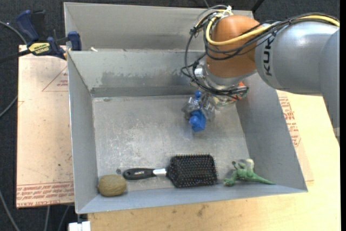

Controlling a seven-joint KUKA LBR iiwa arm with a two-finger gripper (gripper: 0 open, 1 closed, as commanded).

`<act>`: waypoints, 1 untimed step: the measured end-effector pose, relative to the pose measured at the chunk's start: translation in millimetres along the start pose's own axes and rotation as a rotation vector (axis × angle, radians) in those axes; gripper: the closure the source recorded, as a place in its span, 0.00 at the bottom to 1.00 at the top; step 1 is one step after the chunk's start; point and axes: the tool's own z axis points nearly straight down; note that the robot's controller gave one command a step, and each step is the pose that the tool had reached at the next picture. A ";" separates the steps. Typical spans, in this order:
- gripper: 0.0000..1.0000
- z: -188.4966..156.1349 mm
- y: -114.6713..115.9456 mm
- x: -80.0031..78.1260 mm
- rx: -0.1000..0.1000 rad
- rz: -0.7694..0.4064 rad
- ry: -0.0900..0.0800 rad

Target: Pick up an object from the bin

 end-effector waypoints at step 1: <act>1.00 0.0 0.0 0.0 0.000 0.000 0.000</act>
Offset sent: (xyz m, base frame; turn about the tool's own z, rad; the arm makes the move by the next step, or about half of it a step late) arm 0.0001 0.0001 0.1209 0.0000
